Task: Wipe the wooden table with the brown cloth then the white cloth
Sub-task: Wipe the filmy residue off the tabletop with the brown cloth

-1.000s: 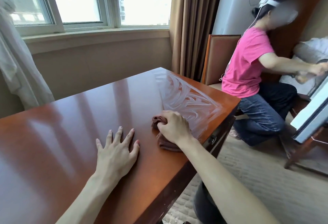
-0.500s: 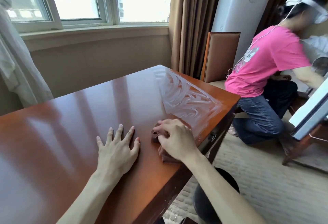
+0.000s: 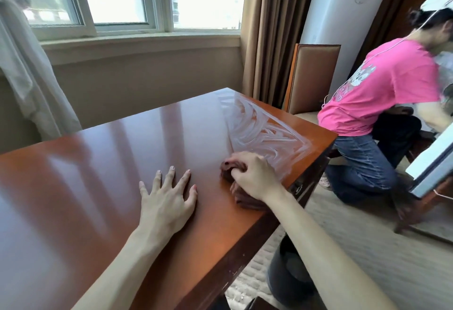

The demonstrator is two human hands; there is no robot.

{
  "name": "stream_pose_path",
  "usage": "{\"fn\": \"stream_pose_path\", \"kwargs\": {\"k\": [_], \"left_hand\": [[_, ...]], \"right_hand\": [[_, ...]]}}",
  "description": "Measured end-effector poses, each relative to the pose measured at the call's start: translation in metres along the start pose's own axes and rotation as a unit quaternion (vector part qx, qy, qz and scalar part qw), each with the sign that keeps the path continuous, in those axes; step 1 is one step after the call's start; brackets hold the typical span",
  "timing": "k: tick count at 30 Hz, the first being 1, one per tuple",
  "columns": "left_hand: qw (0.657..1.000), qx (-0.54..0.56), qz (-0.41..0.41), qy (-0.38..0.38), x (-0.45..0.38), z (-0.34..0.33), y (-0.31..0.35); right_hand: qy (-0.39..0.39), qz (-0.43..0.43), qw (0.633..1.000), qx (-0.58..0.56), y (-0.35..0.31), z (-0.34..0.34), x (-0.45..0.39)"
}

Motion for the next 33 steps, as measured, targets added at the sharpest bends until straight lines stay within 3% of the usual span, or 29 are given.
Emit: {"fn": "stream_pose_path", "kwargs": {"k": [3,5,8,12,14,17,26,30,33], "left_hand": [[1.000,0.002,0.002,0.005,0.001,-0.001,0.001],[1.000,0.003,0.003,0.002,0.001,-0.001,0.001],[1.000,0.008,0.001,0.002,0.002,-0.001,0.001],[1.000,0.008,0.000,-0.018,0.002,0.005,0.002],[1.000,0.026,-0.004,-0.009,-0.005,0.011,0.002],[0.999,0.034,-0.017,0.026,-0.036,0.023,0.005],[1.000,0.018,-0.011,0.001,-0.169,0.027,-0.008],[1.000,0.018,-0.005,0.017,-0.184,0.020,-0.011],[1.000,0.019,0.000,0.018,-0.179,0.021,-0.011]], "right_hand": [[0.028,-0.061,0.996,0.053,-0.008,-0.005,-0.015],[0.024,-0.008,0.995,0.094,-0.019,-0.019,0.007],[0.007,0.027,0.998,0.048,-0.009,-0.019,0.023],[0.053,-0.070,0.994,0.064,-0.005,-0.013,-0.019],[0.041,-0.029,0.993,0.110,-0.014,-0.025,-0.015],[0.000,0.016,0.998,0.064,-0.009,-0.024,-0.012],[0.031,-0.023,0.998,0.040,0.045,-0.006,-0.192],[0.041,-0.065,0.996,0.045,0.061,0.002,-0.270],[0.034,-0.047,0.996,0.061,0.060,0.003,-0.271]]}}
Point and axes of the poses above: each hand's wrist, its own x-axis away from the middle knuckle, its own z-axis out of the back of the hand, y = z × x, the point moved 1 cm from there along -x, towards the middle knuckle, and after that the axes turned 14 degrees about -y, right-handed, at the moved point
